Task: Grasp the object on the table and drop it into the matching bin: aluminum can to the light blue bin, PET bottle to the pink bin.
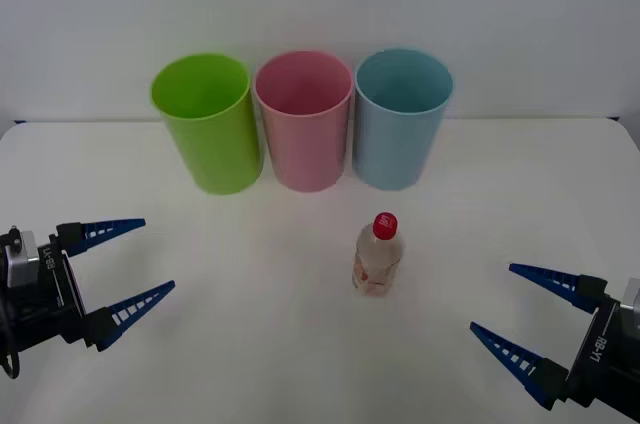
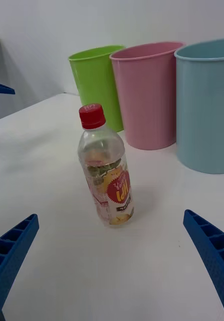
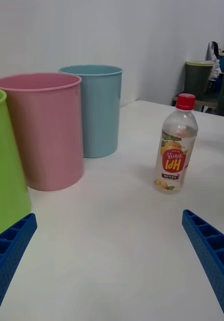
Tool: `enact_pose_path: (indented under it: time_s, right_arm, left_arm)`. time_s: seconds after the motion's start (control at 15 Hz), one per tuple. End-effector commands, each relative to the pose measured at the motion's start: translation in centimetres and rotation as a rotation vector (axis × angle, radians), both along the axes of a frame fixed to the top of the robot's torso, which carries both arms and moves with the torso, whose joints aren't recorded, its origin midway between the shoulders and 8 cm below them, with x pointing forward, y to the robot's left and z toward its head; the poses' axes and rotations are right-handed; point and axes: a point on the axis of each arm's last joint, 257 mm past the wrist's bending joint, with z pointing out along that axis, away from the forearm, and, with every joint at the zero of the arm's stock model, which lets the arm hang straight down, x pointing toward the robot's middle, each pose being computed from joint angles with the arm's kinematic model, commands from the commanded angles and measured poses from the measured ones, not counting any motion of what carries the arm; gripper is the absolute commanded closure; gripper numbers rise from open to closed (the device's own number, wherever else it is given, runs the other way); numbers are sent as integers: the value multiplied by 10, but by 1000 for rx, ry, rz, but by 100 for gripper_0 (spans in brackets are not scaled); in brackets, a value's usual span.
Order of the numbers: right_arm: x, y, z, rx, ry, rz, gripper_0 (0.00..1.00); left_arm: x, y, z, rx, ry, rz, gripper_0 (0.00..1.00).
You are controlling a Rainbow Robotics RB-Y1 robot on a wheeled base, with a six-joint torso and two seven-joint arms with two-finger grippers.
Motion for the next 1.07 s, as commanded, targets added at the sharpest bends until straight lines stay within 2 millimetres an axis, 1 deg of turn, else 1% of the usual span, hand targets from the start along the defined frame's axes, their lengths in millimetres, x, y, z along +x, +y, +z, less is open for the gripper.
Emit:
enact_pose_path:
  time_s: [0.07,0.2,0.33,0.4,0.53,0.73,0.93,1.07]
  right_arm:
    - [0,0,0,0,0,0,0]
    - [1,0,2,5,-10,-8,0]
    - [2,-5,9,-9,-33,-15,0]
    - [2,-11,8,-20,-34,-24,0]
    - [3,-17,-2,-21,-18,-29,0]
    - [5,-24,-27,-30,17,-29,0]
    - [4,-21,-46,-26,39,-21,0]
    - [10,-20,-55,-43,14,-27,0]
  left_arm:
    - [0,0,0,0,0,0,0]
    - [0,0,0,0,0,0,0]
    - [0,0,0,0,0,0,0]
    - [0,0,0,0,0,0,0]
    - [0,0,0,0,0,0,0]
    - [0,0,0,0,0,0,0]
    - [0,0,0,0,0,0,0]
    - [0,0,0,0,0,0,0]
